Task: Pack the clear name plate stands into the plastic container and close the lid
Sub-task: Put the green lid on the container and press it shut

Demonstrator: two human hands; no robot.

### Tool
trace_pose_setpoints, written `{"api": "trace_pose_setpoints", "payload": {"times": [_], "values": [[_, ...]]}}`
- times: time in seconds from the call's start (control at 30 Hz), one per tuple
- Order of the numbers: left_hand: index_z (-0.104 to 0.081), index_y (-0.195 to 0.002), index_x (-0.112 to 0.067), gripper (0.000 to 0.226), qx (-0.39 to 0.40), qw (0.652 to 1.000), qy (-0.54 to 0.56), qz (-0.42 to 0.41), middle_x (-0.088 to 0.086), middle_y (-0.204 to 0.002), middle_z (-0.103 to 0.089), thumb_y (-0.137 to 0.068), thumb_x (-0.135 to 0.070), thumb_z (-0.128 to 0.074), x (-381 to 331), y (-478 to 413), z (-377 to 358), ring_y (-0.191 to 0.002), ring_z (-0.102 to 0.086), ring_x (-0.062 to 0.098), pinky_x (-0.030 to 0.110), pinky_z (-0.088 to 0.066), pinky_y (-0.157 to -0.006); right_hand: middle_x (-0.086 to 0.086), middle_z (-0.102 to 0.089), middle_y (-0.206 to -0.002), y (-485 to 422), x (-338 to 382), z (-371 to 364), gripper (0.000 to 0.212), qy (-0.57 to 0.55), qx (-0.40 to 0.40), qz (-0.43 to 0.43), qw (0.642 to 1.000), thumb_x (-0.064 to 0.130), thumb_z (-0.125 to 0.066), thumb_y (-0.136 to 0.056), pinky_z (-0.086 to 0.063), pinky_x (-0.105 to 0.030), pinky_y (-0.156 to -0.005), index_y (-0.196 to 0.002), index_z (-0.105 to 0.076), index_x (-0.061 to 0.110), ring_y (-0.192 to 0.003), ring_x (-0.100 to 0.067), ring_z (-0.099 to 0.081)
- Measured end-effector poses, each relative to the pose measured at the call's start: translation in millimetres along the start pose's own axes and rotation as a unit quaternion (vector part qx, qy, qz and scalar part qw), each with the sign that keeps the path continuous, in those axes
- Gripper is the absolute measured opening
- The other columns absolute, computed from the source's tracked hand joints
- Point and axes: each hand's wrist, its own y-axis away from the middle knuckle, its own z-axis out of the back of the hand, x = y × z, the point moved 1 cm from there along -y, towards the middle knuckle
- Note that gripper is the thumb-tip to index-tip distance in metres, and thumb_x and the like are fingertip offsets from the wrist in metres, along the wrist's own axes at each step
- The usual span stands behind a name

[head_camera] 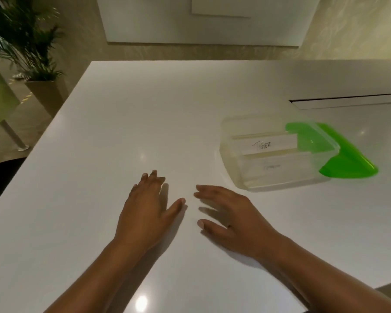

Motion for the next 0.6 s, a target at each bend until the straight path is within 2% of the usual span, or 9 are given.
{"api": "trace_pose_setpoints", "payload": {"times": [0.1, 0.2, 0.3, 0.4, 0.47, 0.53, 0.6], "values": [[-0.036, -0.15, -0.019, 0.069, -0.011, 0.999, 0.037, -0.004, -0.002, -0.161, -0.028, -0.092, -0.052, -0.055, -33, -10, -5, -0.149, -0.019, 0.016, 0.039, -0.024, -0.118, 0.01, -0.061, -0.131, 5, 12, 39, 0.044, 0.048, -0.044, 0.086, 0.994, 0.028, -0.069, -0.087, -0.047, -0.033, -0.098, -0.129, -0.059, 0.021, -0.121, -0.003, -0.054], [-0.038, -0.149, -0.02, 0.055, -0.029, 0.995, 0.096, 0.019, 0.0, -0.158, -0.036, -0.098, -0.035, -0.052, -65, -30, -13, -0.145, -0.033, 0.021, 0.044, -0.034, -0.114, 0.005, -0.068, -0.118, 9, 16, 94, 0.034, 0.04, -0.112, 0.149, 0.982, 0.025, -0.066, -0.089, -0.048, -0.025, -0.091, -0.122, -0.063, 0.016, -0.11, -0.005, -0.06], [-0.039, -0.148, -0.017, 0.05, -0.04, 0.994, 0.097, 0.045, 0.003, -0.158, -0.036, -0.1, -0.026, -0.05, -82, -46, -27, -0.144, -0.034, 0.023, 0.043, -0.034, -0.113, 0.002, -0.071, -0.106, 12, 2, 152, 0.023, 0.011, -0.195, 0.163, 0.967, 0.017, -0.063, -0.091, -0.05, -0.025, -0.083, -0.113, -0.067, 0.012, -0.097, -0.009, -0.067], [-0.037, -0.149, -0.017, 0.052, -0.03, 0.994, 0.079, 0.071, 0.003, -0.16, -0.031, -0.1, -0.028, -0.051, -89, -46, -45, -0.149, -0.022, 0.021, 0.041, -0.024, -0.117, 0.002, -0.072, -0.101, 14, -36, 205, 0.021, -0.023, -0.293, 0.124, 0.948, 0.012, -0.059, -0.091, -0.051, -0.022, -0.08, -0.112, -0.064, 0.016, -0.089, -0.013, -0.069], [-0.039, -0.147, -0.016, 0.055, -0.013, 0.996, 0.025, 0.08, 0.005, -0.16, -0.03, -0.098, -0.04, -0.049, -93, -40, -59, -0.149, -0.021, 0.022, 0.04, -0.019, -0.118, -0.001, -0.071, -0.098, 15, -71, 232, 0.021, -0.025, -0.336, 0.064, 0.939, 0.009, -0.059, -0.092, -0.05, -0.019, -0.078, -0.111, -0.061, 0.018, -0.086, -0.013, -0.068], [-0.048, -0.134, -0.016, 0.053, -0.008, 0.996, -0.062, 0.061, 0.009, -0.155, -0.04, -0.095, -0.052, -0.04, -95, -35, -67, -0.145, -0.03, 0.026, 0.044, -0.023, -0.117, -0.002, -0.072, -0.094, 15, -109, 247, 0.02, 0.011, -0.33, -0.03, 0.944, 0.005, -0.06, -0.09, -0.048, -0.012, -0.07, -0.102, -0.063, 0.021, -0.078, -0.01, -0.066], [-0.049, -0.133, -0.018, 0.056, -0.017, 0.995, -0.084, 0.059, 0.008, -0.155, -0.041, -0.094, -0.055, -0.037, -96, -34, -68, -0.145, -0.031, 0.025, 0.044, -0.024, -0.117, 0.001, -0.072, -0.087, 17, -143, 251, 0.021, 0.076, -0.268, -0.118, 0.953, 0.004, -0.065, -0.084, -0.044, -0.01, -0.062, -0.093, -0.066, 0.023, -0.068, -0.006, -0.062]]}}
